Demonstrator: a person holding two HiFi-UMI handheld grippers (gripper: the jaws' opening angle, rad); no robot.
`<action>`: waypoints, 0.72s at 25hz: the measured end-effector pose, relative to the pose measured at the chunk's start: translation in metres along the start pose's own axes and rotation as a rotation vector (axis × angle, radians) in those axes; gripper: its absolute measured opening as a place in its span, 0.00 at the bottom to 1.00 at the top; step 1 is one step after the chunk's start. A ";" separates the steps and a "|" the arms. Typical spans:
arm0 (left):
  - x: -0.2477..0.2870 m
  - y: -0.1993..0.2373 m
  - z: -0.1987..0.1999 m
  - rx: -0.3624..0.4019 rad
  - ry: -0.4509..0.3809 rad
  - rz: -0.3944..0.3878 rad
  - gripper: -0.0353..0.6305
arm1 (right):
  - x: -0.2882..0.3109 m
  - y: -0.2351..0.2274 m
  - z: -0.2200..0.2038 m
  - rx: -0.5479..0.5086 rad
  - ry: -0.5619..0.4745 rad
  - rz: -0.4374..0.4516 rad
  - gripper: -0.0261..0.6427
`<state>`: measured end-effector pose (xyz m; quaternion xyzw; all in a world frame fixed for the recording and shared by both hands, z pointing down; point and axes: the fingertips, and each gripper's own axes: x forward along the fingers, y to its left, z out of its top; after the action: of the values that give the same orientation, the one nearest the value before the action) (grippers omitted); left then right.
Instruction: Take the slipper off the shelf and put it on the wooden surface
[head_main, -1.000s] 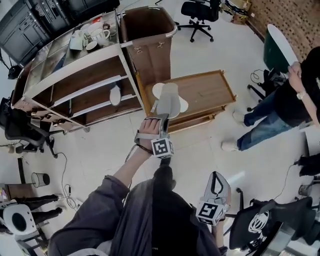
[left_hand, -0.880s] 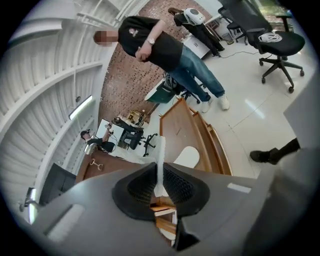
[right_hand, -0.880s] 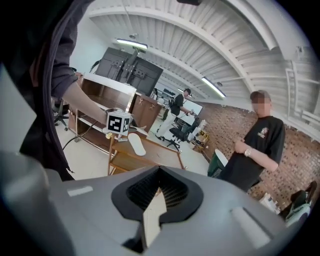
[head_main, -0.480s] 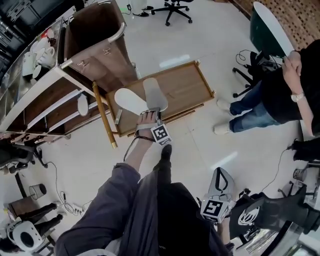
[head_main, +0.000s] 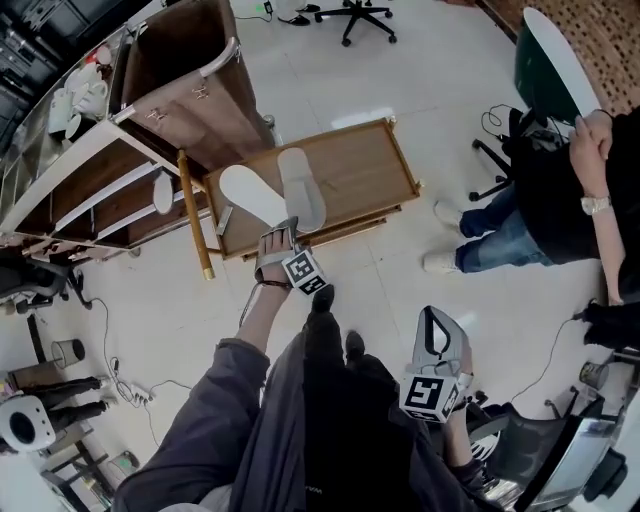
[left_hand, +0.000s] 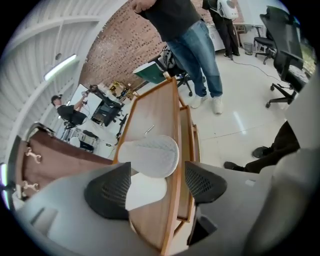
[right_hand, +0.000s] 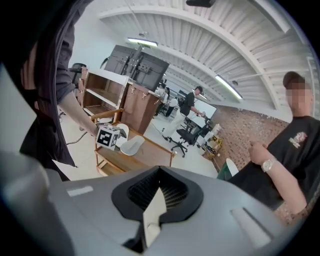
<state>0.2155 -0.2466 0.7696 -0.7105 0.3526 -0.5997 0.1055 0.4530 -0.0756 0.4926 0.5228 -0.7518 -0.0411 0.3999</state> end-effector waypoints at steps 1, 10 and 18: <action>-0.020 0.002 0.001 -0.013 -0.002 0.031 0.57 | -0.005 0.000 0.001 -0.018 -0.024 0.018 0.04; -0.304 -0.066 0.023 -0.164 -0.099 0.198 0.55 | -0.048 0.052 0.037 -0.205 -0.298 0.183 0.04; -0.411 -0.123 0.038 -0.292 -0.167 0.214 0.47 | -0.083 0.109 0.042 -0.310 -0.405 0.269 0.04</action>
<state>0.2833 0.0908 0.5110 -0.7239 0.4996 -0.4665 0.0934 0.3547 0.0269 0.4700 0.3322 -0.8636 -0.2057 0.3185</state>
